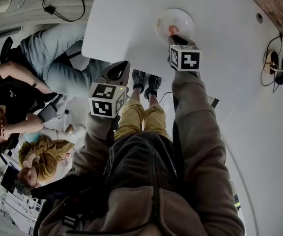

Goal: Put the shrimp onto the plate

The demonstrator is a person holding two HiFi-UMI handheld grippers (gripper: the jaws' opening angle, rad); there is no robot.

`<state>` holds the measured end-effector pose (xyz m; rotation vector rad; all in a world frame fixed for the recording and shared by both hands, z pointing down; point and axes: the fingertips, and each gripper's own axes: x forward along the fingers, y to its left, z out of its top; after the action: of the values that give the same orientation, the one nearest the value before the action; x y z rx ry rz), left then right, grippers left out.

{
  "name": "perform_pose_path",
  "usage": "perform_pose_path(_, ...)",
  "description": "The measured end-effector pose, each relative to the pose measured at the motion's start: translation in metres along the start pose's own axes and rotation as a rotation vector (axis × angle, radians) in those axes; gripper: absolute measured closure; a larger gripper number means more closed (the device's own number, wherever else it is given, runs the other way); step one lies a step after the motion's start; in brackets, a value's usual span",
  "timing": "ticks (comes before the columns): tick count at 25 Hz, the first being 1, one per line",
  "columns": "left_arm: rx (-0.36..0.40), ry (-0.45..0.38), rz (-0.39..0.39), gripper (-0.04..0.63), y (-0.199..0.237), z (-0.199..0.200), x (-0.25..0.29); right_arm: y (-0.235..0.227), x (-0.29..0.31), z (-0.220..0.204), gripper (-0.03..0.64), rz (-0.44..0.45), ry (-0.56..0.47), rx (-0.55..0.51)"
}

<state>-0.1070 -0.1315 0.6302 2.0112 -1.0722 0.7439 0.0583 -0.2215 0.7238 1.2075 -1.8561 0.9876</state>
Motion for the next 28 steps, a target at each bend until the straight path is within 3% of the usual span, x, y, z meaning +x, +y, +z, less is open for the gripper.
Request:
perform_pose_path(6,0.004,-0.007,0.001,0.591,-0.005,0.001,-0.004,0.002,-0.011,0.002,0.577,-0.007,-0.036,-0.027)
perform_pose_path(12,0.020,-0.057,-0.009,0.591,-0.015,0.021,-0.013,0.013,-0.055,0.015,0.578,0.002,-0.159,-0.017)
perform_pose_path(25,0.107,-0.343,-0.057,0.591,-0.088,0.134,-0.095,0.041,-0.251,0.065,0.581,-0.070,-0.520,-0.051)
perform_pose_path(28,0.137,-0.398,-0.057,0.591,-0.101,0.155,-0.115,0.042,-0.294,0.076,0.615,-0.104,-0.611,-0.061)
